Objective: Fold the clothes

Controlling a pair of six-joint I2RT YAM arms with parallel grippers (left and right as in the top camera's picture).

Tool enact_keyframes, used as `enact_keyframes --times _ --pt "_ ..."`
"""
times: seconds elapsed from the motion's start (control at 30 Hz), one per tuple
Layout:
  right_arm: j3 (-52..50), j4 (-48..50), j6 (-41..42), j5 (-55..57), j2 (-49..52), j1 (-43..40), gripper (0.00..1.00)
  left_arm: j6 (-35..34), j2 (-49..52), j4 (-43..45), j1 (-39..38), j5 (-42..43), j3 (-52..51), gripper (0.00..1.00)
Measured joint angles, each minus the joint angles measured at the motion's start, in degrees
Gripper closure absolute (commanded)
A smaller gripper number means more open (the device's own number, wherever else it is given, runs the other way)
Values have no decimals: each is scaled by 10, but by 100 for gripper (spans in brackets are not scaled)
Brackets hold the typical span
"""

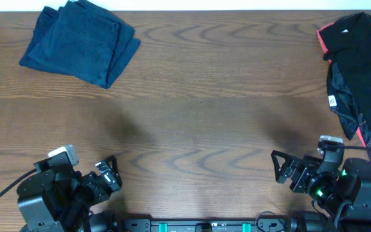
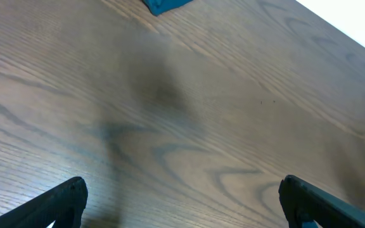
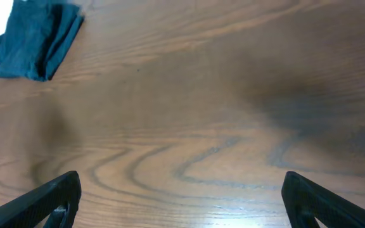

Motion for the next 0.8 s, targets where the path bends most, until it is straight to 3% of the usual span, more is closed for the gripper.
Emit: enact_keyframes --times 0.13,0.23,0.57,0.8 --pt "-9 49 0 29 -40 2 1 0 0 0 0 0 0 2" --pt "-41 137 -6 53 -71 24 1 0 0 0 0 0 0 2" --pt "-299 442 -13 98 -172 69 1 0 0 -1 0 0 -1 2" --pt "-401 569 9 150 -222 69 1 0 0 -1 0 0 -1 2"
